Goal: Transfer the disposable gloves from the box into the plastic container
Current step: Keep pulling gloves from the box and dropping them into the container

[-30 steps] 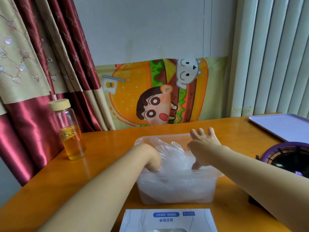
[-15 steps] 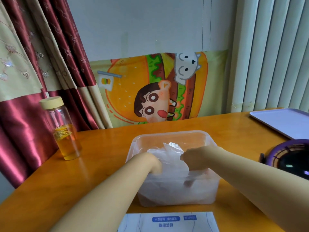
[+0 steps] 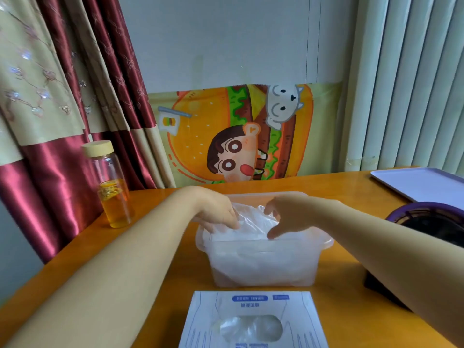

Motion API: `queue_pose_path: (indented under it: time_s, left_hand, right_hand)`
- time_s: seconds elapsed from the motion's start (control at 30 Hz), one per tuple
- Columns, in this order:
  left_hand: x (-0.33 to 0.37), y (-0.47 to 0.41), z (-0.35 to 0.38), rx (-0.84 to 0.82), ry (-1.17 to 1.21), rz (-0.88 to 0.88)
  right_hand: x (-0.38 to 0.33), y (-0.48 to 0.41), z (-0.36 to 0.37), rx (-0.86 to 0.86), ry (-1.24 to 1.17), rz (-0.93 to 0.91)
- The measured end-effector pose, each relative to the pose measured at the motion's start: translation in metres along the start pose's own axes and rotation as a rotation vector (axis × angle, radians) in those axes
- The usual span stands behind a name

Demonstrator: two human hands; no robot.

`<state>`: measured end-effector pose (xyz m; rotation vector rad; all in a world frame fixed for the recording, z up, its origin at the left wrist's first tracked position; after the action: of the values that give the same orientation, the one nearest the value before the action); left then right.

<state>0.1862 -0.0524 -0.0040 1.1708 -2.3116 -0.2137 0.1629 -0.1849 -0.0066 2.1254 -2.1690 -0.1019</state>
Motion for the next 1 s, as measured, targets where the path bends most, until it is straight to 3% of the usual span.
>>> queue_pose_path:
  time_s: [0.13, 0.27, 0.43, 0.53, 0.63, 0.7, 1.0]
  left_hand:
    - [-0.006, 0.030, -0.009, 0.166, 0.170, 0.084]
    - [-0.015, 0.057, -0.013, 0.382, 0.145, 0.135]
    - [-0.011, 0.096, 0.001, 0.681, 0.162, 0.213]
    - [0.005, 0.102, 0.036, 0.478, 0.244, 0.275]
    - [0.008, 0.101, 0.090, 0.090, 0.051, 0.200]
    - [0.002, 0.099, 0.115, -0.058, -0.069, 0.140]
    - [0.001, 0.099, 0.131, -0.101, -0.184, 0.083]
  right_hand:
    - [-0.012, 0.029, -0.023, 0.150, -0.126, -0.072]
    - [-0.034, 0.071, -0.029, 0.225, -0.168, -0.216]
    - [-0.068, 0.114, 0.026, -0.053, -0.081, -0.367]
    - [-0.075, 0.121, 0.060, -0.132, 0.056, -0.377]
    - [-0.079, 0.122, 0.068, -0.069, 0.085, -0.366]
    - [-0.081, 0.120, 0.072, -0.027, 0.025, -0.351]
    - [-0.072, 0.125, 0.077, 0.176, -0.281, -0.285]
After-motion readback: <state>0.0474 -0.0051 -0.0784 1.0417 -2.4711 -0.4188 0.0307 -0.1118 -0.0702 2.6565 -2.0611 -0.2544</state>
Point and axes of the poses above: each hand's wrist, its own y-axis away from the middle knuckle, its own z-axis out of the palm, x = y × z, the point moved 8 cm from there along -y, towards the middle knuckle, and after that the axes turned 13 degrees about z, right-handed, at the moved point
